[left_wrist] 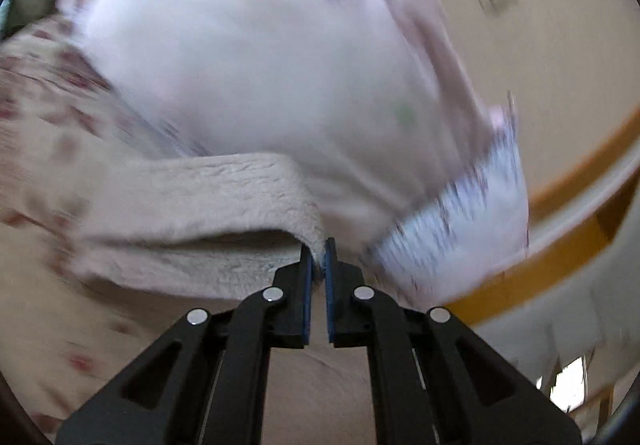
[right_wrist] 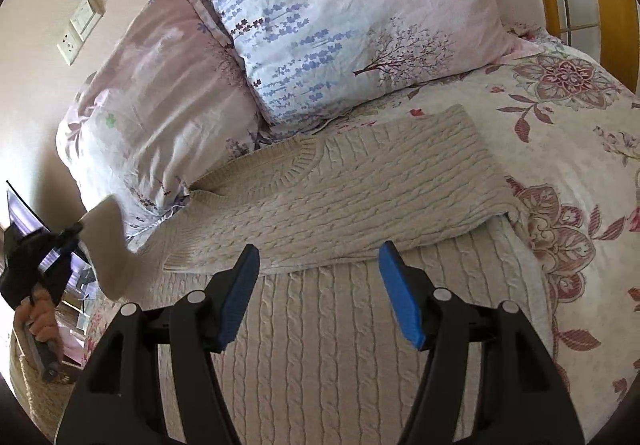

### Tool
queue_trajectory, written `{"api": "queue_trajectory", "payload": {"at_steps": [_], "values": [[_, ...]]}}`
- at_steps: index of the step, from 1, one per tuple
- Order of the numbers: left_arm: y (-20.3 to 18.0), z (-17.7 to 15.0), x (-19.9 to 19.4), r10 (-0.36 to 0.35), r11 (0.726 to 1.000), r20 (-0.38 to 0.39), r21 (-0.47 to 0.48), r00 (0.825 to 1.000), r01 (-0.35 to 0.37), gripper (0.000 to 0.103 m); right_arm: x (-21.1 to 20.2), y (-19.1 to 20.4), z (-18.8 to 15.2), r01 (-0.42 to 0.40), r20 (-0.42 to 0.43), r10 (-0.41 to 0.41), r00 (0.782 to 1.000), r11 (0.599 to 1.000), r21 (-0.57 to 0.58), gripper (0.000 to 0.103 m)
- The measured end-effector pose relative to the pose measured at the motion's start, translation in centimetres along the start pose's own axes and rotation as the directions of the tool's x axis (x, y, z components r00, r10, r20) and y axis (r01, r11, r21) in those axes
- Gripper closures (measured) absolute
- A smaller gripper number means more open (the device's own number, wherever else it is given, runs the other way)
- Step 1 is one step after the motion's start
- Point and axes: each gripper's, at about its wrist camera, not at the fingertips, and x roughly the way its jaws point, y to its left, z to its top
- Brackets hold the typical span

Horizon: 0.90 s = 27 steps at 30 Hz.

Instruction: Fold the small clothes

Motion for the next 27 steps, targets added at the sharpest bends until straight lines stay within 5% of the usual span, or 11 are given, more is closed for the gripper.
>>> {"api": "queue_trajectory", "payload": {"at_steps": [4, 8, 11, 15, 19, 23, 27], "values": [[-3.2, -4.8, 6.5, 0.010, 0.995, -0.137, 0.101, 0.991, 0.004, 0.098, -0.2, -0.3, 0.1, 0.026, 0.000, -0.026, 1.000, 0.999, -0.023, 0.039], [-4.2, -9.1, 11.2, 0.049, 0.984, -0.286, 0.179, 0.957, 0.003, 0.095, 0.0, 0.2, 0.4, 0.044, -0.016, -0.045, 0.999, 0.997, -0.071, 0.039], [-4.1, -10.4, 11.3, 0.062, 0.974, -0.341, 0.224, 0.938, 0.017, 0.073, 0.2, 1.4, 0.7, 0.048, -0.024, -0.052, 0.998, 0.990, -0.136, 0.039], [-2.4, -9.3, 7.3, 0.013, 0.977, -0.270, 0.209, 0.963, 0.045, 0.057, 0.6, 4.6, 1.1, 0.002, -0.052, -0.017, 0.998, 0.961, -0.277, 0.039], [2.5, -6.3, 3.8, 0.081, 0.990, -0.159, 0.131, 0.984, -0.061, 0.060, 2.3, 11.1, 0.3, -0.142, -0.122, 0.095, 0.988, 0.866, -0.479, 0.041], [6.8, -4.6, 2.5, 0.138, 0.990, -0.132, 0.020, 0.982, -0.137, 0.068, 5.5, 17.1, -1.7, -0.250, -0.203, 0.157, 0.967, 0.754, -0.607, 0.052], [8.7, -4.4, 2.8, 0.171, 0.984, -0.151, -0.022, 0.974, -0.176, 0.083, 9.4, 21.7, -4.2, -0.280, -0.256, 0.136, 0.957, 0.657, -0.700, 0.056]]}}
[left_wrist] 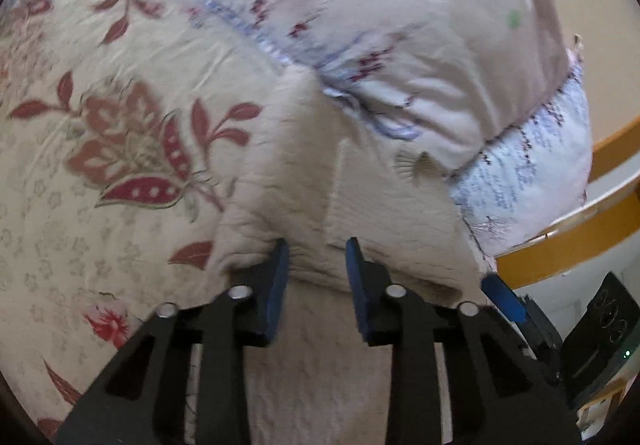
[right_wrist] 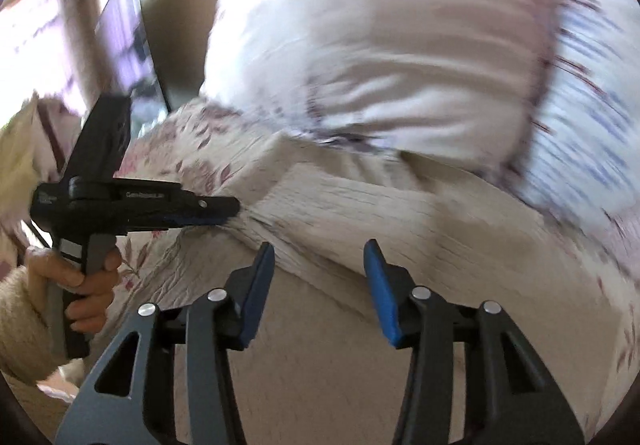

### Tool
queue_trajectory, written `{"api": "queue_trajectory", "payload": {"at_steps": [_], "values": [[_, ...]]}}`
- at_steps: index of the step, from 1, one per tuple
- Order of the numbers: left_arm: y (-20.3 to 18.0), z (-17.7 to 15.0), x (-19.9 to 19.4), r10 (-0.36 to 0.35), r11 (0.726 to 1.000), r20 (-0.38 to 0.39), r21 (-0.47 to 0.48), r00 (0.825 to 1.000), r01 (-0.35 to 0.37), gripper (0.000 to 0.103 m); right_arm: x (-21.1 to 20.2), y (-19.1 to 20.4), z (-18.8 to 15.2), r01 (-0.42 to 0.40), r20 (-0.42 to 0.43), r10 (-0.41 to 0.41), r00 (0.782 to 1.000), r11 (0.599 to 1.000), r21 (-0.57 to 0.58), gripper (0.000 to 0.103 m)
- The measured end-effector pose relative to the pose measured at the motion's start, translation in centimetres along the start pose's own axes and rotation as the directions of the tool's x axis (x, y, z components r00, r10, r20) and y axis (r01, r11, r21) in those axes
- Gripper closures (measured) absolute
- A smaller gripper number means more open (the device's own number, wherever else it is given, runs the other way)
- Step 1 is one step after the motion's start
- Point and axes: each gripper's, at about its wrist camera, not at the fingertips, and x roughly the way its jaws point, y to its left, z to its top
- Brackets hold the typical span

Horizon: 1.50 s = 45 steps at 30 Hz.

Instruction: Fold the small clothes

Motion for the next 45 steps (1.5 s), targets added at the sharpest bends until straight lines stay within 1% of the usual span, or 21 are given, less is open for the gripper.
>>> {"api": "queue_trajectory", "payload": {"at_steps": [4, 9, 11, 13, 16, 18, 20, 22, 24, 25, 26, 27, 28, 29, 30, 33, 34, 35, 36, 41, 45], "values": [[1.1, 0.1, 0.2, -0.011, 0.999, -0.001, -0.030, 1.000, 0.011, 0.087, 3.7, 1.9, 0.5, 0.020, -0.056, -0.023, 0.998, 0.999, -0.044, 0.056], [2.1, -0.1, -0.4, -0.014, 0.999, -0.003, -0.031, 1.000, 0.014, 0.092, 6.4, 2.7, 0.2, 0.107, -0.085, -0.113, 0.990, 0.991, -0.077, 0.057], [2.3, -0.1, -0.3, -0.020, 0.999, -0.006, -0.041, 1.000, 0.020, 0.094, 6.4, 2.5, 0.2, 0.133, -0.072, -0.139, 0.988, 0.988, -0.071, 0.079], [2.2, 0.0, -0.1, -0.020, 0.999, -0.007, -0.043, 1.000, 0.020, 0.094, 5.8, 1.4, 0.3, 0.115, -0.054, -0.114, 0.992, 0.993, 0.000, 0.096], [2.1, -0.1, 0.0, -0.011, 0.999, -0.006, -0.030, 1.000, 0.011, 0.094, 3.5, -1.4, 0.4, 0.085, 0.016, -0.088, 0.996, 0.984, 0.156, 0.097], [2.0, -0.1, 0.0, -0.009, 1.000, -0.007, -0.026, 1.000, 0.009, 0.094, 1.0, -3.7, 0.0, 0.066, 0.079, -0.091, 0.993, 0.960, 0.272, 0.097], [1.8, -0.1, 0.1, -0.008, 1.000, -0.011, -0.019, 1.000, 0.008, 0.094, -2.4, -6.8, -1.4, 0.042, 0.147, -0.113, 0.983, 0.907, 0.420, 0.097], [1.7, 0.0, 0.1, -0.012, 1.000, -0.019, -0.007, 1.000, 0.012, 0.093, -5.9, -10.0, -3.9, 0.024, 0.202, -0.162, 0.966, 0.833, 0.552, 0.097], [1.6, 0.0, 0.1, -0.032, 0.999, -0.028, -0.005, 0.999, 0.031, 0.085, -8.5, -12.6, -6.7, 0.013, 0.225, -0.211, 0.951, 0.756, 0.655, 0.097], [1.5, 0.1, 0.1, -0.045, 0.999, -0.030, -0.004, 0.999, 0.045, 0.082, -9.6, -14.1, -8.7, 0.000, 0.226, -0.233, 0.946, 0.697, 0.717, 0.097], [1.4, 0.1, 0.1, -0.059, 0.998, -0.031, -0.002, 0.998, 0.059, 0.074, -9.9, -15.4, -10.5, -0.011, 0.212, -0.235, 0.948, 0.646, 0.763, 0.097], [1.2, 0.1, 0.2, -0.070, 0.998, -0.033, 0.004, 0.997, 0.070, 0.066, -9.7, -16.9, -12.5, -0.024, 0.180, -0.212, 0.961, 0.581, 0.813, 0.097], [0.8, 0.0, 0.1, -0.079, 0.997, -0.037, 0.019, 0.996, 0.080, 0.062, -9.1, -17.8, -13.6, -0.026, 0.149, -0.184, 0.972, 0.545, 0.838, 0.097], [0.4, -0.1, 0.1, -0.080, 0.996, -0.038, 0.035, 0.996, 0.081, 0.053, -8.6, -18.4, -14.7, -0.015, 0.115, -0.168, 0.979, 0.507, 0.862, 0.096], [0.0, -0.2, 0.0, -0.078, 0.995, -0.040, 0.052, 0.996, 0.080, 0.047, -8.3, -19.5, -15.9, -0.018, 0.092, -0.142, 0.986, 0.451, 0.893, 0.096], [-0.8, -0.7, -0.4, -0.066, 0.993, -0.052, 0.090, 0.996, 0.070, 0.039, -8.4, -21.6, -17.6, -0.127, 0.159, -0.070, 0.985, 0.338, 0.933, 0.090], [-1.0, -0.9, -0.7, -0.064, 0.992, -0.057, 0.102, 0.996, 0.070, 0.039, -8.7, -22.0, -17.7, -0.134, 0.167, -0.075, 0.983, 0.323, 0.937, 0.082], [-1.0, -1.0, -1.0, -0.065, 0.991, -0.060, 0.109, 0.996, 0.072, 0.039, -8.9, -22.4, -17.7, -0.125, 0.162, -0.091, 0.983, 0.318, 0.940, 0.075], [-1.0, -1.2, -1.2, -0.067, 0.990, -0.064, 0.119, 0.996, 0.074, 0.039, -9.2, -22.8, -17.5, -0.106, 0.150, -0.111, 0.983, 0.329, 0.938, 0.074], [-0.7, -1.9, -2.4, -0.032, 0.985, -0.073, 0.168, 0.997, 0.044, 0.039, -7.7, -22.9, -17.2, -0.071, 0.101, -0.064, 0.993, 0.358, 0.931, 0.073], [-0.2, -2.4, -2.5, -0.009, 0.984, -0.089, 0.178, 0.996, 0.025, 0.039, -6.6, -22.4, -16.6, -0.041, 0.066, -0.048, 0.997, 0.410, 0.911, 0.074]]}}
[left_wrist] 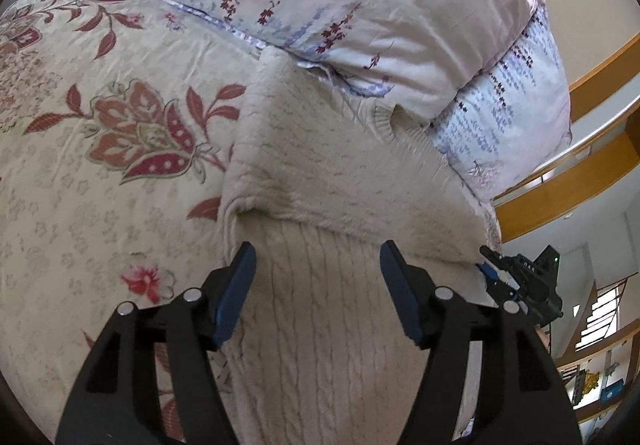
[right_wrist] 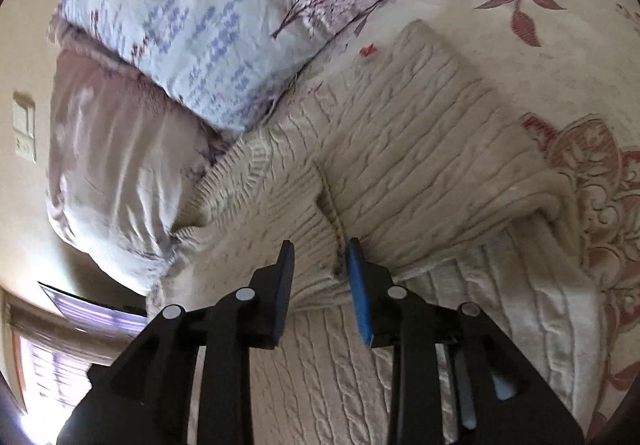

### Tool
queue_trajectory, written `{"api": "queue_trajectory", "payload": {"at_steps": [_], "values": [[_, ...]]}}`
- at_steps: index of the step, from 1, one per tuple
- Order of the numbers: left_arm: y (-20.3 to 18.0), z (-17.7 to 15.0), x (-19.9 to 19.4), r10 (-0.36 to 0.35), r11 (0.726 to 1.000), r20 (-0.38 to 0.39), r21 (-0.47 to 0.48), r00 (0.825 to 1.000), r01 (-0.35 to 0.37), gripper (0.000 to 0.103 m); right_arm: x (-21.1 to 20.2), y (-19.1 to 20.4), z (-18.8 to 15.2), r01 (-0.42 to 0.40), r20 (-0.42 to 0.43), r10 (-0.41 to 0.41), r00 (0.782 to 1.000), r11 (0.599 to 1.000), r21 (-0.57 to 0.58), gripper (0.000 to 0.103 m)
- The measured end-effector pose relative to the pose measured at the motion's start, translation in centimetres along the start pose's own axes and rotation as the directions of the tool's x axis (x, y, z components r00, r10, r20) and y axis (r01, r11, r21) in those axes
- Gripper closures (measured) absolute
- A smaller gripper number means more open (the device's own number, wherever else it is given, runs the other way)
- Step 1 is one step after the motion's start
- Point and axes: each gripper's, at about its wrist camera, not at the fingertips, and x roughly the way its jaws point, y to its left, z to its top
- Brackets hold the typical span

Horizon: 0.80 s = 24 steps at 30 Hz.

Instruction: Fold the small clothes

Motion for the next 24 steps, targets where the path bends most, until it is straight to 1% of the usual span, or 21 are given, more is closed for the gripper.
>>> {"api": "queue_trajectory", "payload": {"at_steps": [1, 2, 3, 4, 6, 7, 8, 9, 10, 11, 13, 14, 15, 16, 17, 18, 19, 20, 21, 24], "values": [[0.1, -0.1, 0.1, 0.003, 1.000, -0.003, 0.000, 1.000, -0.003, 0.039, 0.2, 0.3, 0.1, 0.001, -0.005, -0.001, 1.000, 1.000, -0.014, 0.079], [0.2, -0.1, 0.1, 0.004, 1.000, -0.004, 0.000, 1.000, -0.004, 0.039, 0.2, 0.6, 0.1, -0.004, -0.006, 0.004, 1.000, 0.999, -0.032, 0.096], [0.2, -0.1, 0.2, 0.006, 1.000, -0.005, 0.000, 1.000, -0.006, 0.039, 0.2, 1.2, 0.2, -0.005, 0.007, 0.005, 1.000, 0.998, -0.058, 0.096], [0.2, -0.1, 0.3, 0.007, 1.000, -0.006, -0.001, 1.000, -0.007, 0.039, -0.7, 2.3, 0.2, 0.005, 0.069, 0.003, 0.998, 0.993, -0.115, 0.096], [0.1, -0.1, 0.3, 0.013, 1.000, -0.006, 0.005, 1.000, -0.013, 0.039, -2.1, 3.5, 0.2, 0.016, 0.138, 0.009, 0.990, 0.984, -0.178, 0.096], [0.0, -0.2, 0.3, 0.016, 1.000, -0.005, 0.010, 1.000, -0.016, 0.039, -2.6, 4.1, 0.2, 0.034, 0.175, 0.002, 0.985, 0.979, -0.202, 0.096], [-0.1, -0.2, 0.3, 0.017, 1.000, -0.005, 0.013, 1.000, -0.017, 0.039, -2.7, 4.3, 0.2, 0.065, 0.196, -0.023, 0.980, 0.975, -0.210, 0.096], [-0.1, -0.2, 0.3, 0.018, 1.000, -0.005, 0.016, 1.000, -0.018, 0.039, -2.3, 4.1, 0.3, 0.114, 0.198, -0.073, 0.977, 0.972, -0.206, 0.096], [-0.1, -0.3, 0.3, 0.019, 1.000, -0.006, 0.019, 1.000, -0.018, 0.039, -1.5, 3.7, 0.5, 0.159, 0.180, -0.125, 0.976, 0.968, -0.193, 0.096], [-0.1, -0.3, 0.3, 0.020, 1.000, -0.007, 0.022, 1.000, -0.019, 0.039, -0.8, 3.3, 0.7, 0.181, 0.158, -0.153, 0.976, 0.966, -0.182, 0.096], [-0.3, -0.4, 0.2, 0.024, 0.999, -0.008, 0.033, 1.000, -0.023, 0.039, 0.6, 2.1, 0.7, 0.209, 0.083, -0.198, 0.977, 0.964, -0.163, 0.095], [-0.5, -0.5, 0.2, 0.026, 0.999, -0.008, 0.041, 1.000, -0.025, 0.039, 0.7, 1.9, 0.6, 0.210, 0.068, -0.202, 0.977, 0.964, -0.163, 0.095], [-0.6, -0.6, 0.0, 0.028, 0.998, -0.009, 0.050, 1.000, -0.028, 0.039, 0.4, 1.8, 0.5, 0.206, 0.070, -0.196, 0.978, 0.964, -0.168, 0.095], [-0.7, -0.7, -0.2, 0.031, 0.998, -0.010, 0.060, 0.999, -0.030, 0.039, -0.1, 1.8, 0.4, 0.209, 0.066, -0.201, 0.977, 0.962, -0.176, 0.088], [-0.8, -0.9, -0.5, 0.030, 0.997, -0.011, 0.068, 0.999, -0.029, 0.039, -0.7, 1.8, 0.3, 0.205, 0.059, -0.197, 0.979, 0.962, -0.180, 0.076], [-0.9, -1.1, -0.9, 0.029, 0.997, -0.014, 0.077, 0.999, -0.027, 0.039, -1.6, 1.7, 0.0, 0.187, 0.056, -0.180, 0.982, 0.965, -0.183, 0.069], [-0.9, -1.3, -1.2, 0.028, 0.996, -0.018, 0.086, 0.999, -0.026, 0.039, -2.7, 1.6, -0.3, 0.158, 0.056, -0.150, 0.987, 0.969, -0.190, 0.057], [-0.9, -1.6, -1.6, 0.028, 0.995, -0.020, 0.094, 0.999, -0.026, 0.039, -3.8, 1.5, -0.6, 0.140, 0.057, -0.131, 0.990, 0.970, -0.200, 0.049], [-0.8, -1.9, -2.0, 0.027, 0.994, -0.021, 0.102, 0.999, -0.024, 0.039, -4.9, 1.2, -1.0, 0.127, 0.057, -0.118, 0.991, 0.969, -0.212, 0.047], [-0.1, -3.4, -3.6, 0.016, 0.993, -0.029, 0.117, 0.999, -0.012, 0.039, -8.1, -0.5, -2.2, 0.110, 0.047, -0.102, 0.994, 0.967, -0.228, 0.047]]}}
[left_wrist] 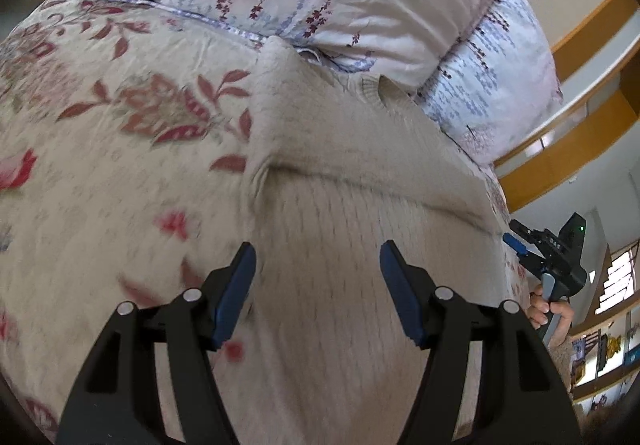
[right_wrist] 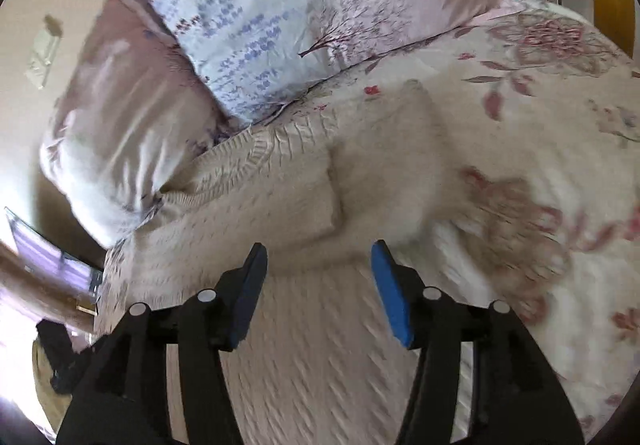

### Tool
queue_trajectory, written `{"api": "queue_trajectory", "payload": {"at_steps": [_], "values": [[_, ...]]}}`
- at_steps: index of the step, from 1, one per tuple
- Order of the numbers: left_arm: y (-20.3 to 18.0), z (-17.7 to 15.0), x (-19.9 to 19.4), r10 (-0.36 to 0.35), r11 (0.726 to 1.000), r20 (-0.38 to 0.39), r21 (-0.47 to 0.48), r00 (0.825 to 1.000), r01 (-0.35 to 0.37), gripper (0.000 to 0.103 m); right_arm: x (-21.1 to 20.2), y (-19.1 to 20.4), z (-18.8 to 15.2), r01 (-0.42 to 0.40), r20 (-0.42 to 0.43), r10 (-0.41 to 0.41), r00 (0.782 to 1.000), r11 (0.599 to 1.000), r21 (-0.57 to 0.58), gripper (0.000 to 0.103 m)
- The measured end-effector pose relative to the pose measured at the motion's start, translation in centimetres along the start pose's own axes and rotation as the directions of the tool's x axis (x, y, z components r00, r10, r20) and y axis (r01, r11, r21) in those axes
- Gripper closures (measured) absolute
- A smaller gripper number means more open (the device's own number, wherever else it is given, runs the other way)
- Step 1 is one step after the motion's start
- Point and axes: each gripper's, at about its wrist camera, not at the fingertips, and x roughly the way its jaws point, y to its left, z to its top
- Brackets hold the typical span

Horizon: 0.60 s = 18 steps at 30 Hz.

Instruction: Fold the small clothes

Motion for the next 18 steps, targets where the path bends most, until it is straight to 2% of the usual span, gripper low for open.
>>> {"api": "queue_trajectory", "payload": {"at_steps": [4, 10, 13, 15, 18], "values": [[1.0, -2.8, -1.7, -0.048, 0.999, -0.022, -0.016, 0.999, 0.048, 0.039, -3.5, -3.7, -2.6, -0.019, -0.040, 0.021, 0.999, 0.998, 0.054, 0.047], [1.6, -6.7, -3.4, -0.098, 0.993, -0.030, -0.061, 0.995, 0.096, 0.041, -5.7, -6.3, -6.9, -0.048, -0.103, 0.059, 0.993, 0.993, 0.105, 0.049], [1.7, -8.3, -3.8, -0.169, 0.981, -0.038, -0.099, 0.985, 0.164, 0.043, -5.9, -6.9, -9.1, -0.099, -0.147, 0.119, 0.982, 0.986, 0.136, 0.056], [1.5, -9.4, -3.8, -0.211, 0.972, -0.054, -0.117, 0.976, 0.204, 0.050, -6.1, -7.0, -10.3, -0.153, -0.149, 0.177, 0.973, 0.976, 0.155, 0.058], [0.8, -10.7, -3.7, -0.246, 0.965, -0.078, -0.113, 0.966, 0.237, 0.060, -6.2, -7.1, -11.9, -0.237, -0.175, 0.268, 0.948, 0.955, 0.179, 0.065]]}}
